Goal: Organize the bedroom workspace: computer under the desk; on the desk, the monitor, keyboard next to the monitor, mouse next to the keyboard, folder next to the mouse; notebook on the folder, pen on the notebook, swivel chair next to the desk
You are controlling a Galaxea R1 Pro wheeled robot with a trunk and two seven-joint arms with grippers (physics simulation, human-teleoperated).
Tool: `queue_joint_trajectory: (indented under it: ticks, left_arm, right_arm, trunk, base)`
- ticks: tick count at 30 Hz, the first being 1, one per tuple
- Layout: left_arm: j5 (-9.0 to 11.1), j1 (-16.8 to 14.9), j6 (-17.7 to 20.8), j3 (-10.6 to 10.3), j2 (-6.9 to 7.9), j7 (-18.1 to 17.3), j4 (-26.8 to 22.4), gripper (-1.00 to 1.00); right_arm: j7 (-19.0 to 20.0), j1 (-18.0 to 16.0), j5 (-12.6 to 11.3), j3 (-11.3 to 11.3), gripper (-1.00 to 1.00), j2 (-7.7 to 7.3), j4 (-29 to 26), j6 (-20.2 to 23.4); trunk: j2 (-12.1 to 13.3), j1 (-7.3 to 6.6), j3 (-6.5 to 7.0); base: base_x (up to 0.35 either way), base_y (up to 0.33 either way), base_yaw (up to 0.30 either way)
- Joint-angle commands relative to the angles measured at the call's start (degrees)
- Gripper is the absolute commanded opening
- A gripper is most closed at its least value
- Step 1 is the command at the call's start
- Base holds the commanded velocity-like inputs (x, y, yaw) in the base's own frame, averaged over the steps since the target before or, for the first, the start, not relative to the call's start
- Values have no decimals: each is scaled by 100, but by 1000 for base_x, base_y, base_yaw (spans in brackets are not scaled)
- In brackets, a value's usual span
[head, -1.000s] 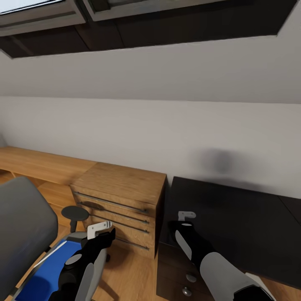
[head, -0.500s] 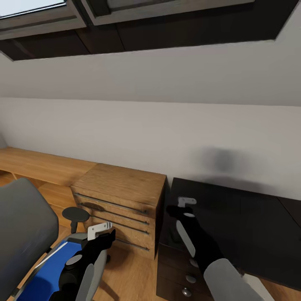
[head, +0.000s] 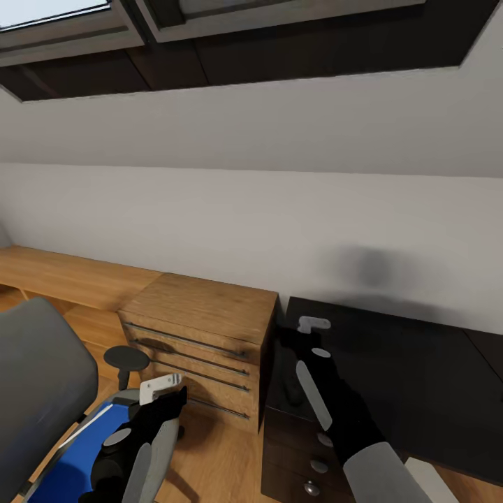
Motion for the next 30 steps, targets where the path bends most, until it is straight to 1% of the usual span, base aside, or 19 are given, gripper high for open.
queue_joint_trajectory:
  ticks: [1, 5, 8, 10, 23, 24, 25, 30]
  left_arm:
    - [73, -2, 41, 36, 30, 42, -14, 100]
    - [76, -1, 48, 166, 160, 44, -32, 100]
    - [77, -1, 49, 211, 257, 44, -46, 100]
    - [77, 0, 50, 214, 302, 44, -50, 100]
    - [77, 0, 50, 222, 303, 44, -45, 100]
    - [77, 0, 50, 221, 303, 44, -44, 100]
    - [77, 0, 50, 218, 303, 44, -42, 100]
    - [81, 0, 53, 216, 303, 44, -36, 100]
  right_arm:
    - [-41, 28, -64, 19, 100, -36, -41, -18]
    - [-41, 78, -66, 26, 100, -165, -117, -145]
    - [-43, 84, -66, 29, 100, -253, -124, -241]
    - [-42, 86, -66, 30, 100, -256, -127, -305]
    - [-50, 95, -74, 35, 100, -250, -128, -722]
    - [-52, 114, -73, 33, 100, -252, -149, -889]
    - [-57, 164, -69, 32, 100, -256, -199, -891]
    - [-59, 201, -71, 31, 100, -258, -232, -897]
  trunk:
    - [-5, 1, -7]
    - [-5, 1, -7]
    - [115, -65, 47]
    - [195, -109, 83]
    - [717, -395, 316]
    - [757, -417, 334]
    - [797, -439, 352]
    - [998, -549, 442]
  base:
    - [0, 0, 0]
    - [0, 0, 0]
    - [0, 0, 0]
    - [0, 0, 0]
    - [0, 0, 0]
    - [0, 0, 0]
    - [0, 0, 0]
    - [0, 0, -31]
